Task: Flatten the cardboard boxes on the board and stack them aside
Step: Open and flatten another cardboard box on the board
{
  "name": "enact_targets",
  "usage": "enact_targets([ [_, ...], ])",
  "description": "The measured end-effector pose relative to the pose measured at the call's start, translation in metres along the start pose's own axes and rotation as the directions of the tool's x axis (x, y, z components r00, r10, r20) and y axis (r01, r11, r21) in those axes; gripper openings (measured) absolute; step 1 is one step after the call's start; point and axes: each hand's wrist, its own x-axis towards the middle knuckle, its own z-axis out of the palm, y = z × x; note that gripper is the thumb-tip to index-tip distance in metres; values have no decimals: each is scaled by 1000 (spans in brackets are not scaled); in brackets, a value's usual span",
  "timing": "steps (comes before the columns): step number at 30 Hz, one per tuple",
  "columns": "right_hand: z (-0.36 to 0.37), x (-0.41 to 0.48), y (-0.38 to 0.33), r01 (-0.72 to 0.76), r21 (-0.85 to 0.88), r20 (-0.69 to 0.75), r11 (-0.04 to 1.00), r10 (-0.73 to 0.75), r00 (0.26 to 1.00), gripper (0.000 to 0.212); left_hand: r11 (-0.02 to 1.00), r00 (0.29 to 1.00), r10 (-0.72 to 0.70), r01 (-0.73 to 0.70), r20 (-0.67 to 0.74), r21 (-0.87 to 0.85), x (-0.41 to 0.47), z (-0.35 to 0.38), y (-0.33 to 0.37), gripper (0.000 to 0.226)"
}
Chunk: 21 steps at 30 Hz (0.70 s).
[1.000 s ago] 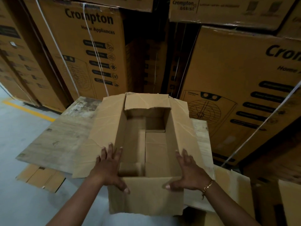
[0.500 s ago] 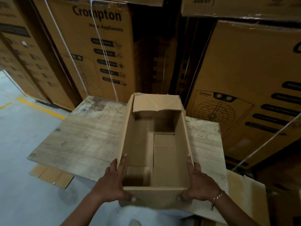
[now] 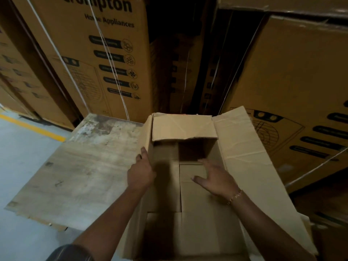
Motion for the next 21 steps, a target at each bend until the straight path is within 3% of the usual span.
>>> enact_targets([
  [2, 24, 46, -6, -31, 105, 161, 994, 14, 987, 90, 999, 1000, 12, -11, -20, 35, 1, 3, -3, 94],
  [4, 42, 83, -6, -39, -44, 160, 998, 46, 986, 100, 998, 1000, 10, -9, -28, 55, 3, 4, -6, 91],
  [6, 37, 115, -8, -38, -172, -62, 984, 28, 998, 95, 997, 999, 15, -12, -30, 76, 5, 4, -6, 91],
  [8, 11, 142, -11, -29, -257, -315, 966, -55, 947, 88, 994, 999, 22, -19, -29, 107, 5, 5, -7, 94],
  [10, -18, 171, -8, -16, -295, -423, 955, -115, 899, 90, 994, 999, 26, -23, -29, 107, 6, 7, -11, 96],
  [17, -57, 254, 8, -69, -362, -161, 930, 11, 987, 88, 998, 998, 53, -53, -41, 17, 11, 11, -17, 93],
  [21, -49, 264, 13, -88, -340, -135, 936, 44, 990, 77, 997, 996, 71, -69, -60, 30, 12, 16, -15, 86],
])
